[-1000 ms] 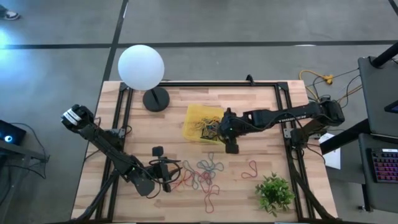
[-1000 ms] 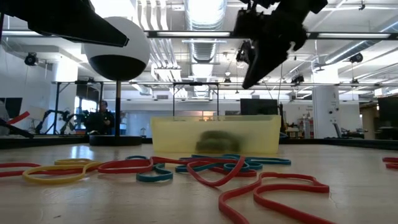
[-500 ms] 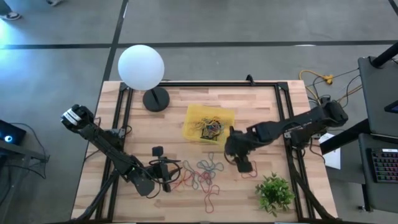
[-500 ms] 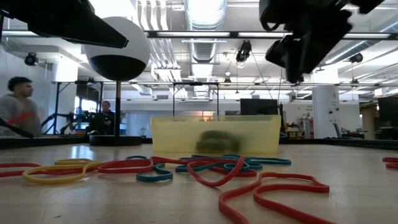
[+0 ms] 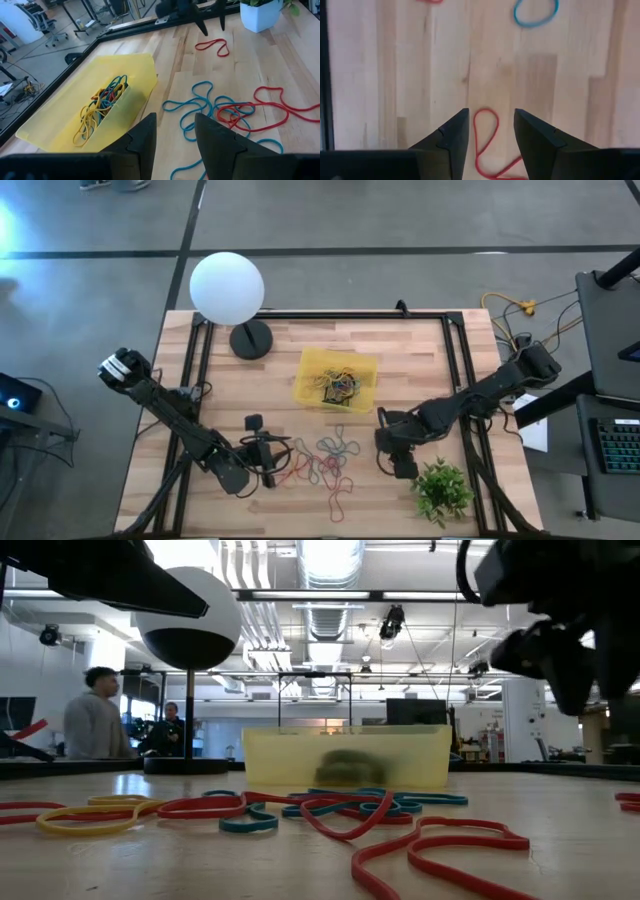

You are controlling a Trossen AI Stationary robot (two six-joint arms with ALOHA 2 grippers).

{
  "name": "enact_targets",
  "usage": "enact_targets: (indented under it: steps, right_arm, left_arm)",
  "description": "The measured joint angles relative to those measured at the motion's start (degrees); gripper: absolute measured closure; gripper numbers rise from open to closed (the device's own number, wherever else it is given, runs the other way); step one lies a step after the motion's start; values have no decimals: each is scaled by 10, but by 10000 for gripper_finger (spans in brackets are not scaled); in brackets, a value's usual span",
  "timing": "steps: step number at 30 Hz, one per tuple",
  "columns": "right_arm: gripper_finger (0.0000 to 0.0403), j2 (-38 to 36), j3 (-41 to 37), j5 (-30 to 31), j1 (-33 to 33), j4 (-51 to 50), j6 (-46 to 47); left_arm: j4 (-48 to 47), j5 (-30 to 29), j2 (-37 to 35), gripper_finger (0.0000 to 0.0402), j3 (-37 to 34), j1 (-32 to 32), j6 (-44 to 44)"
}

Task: Pick and place rubber bands into bin
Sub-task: Put the red rubber band into the yellow bin

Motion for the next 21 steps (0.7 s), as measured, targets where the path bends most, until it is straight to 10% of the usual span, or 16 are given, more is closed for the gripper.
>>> enact_targets:
  steps: [21]
  right_arm:
    - [190, 0, -85, 6, 47, 77, 85]
  left_arm:
    - [13, 0, 0, 283, 0, 3, 4]
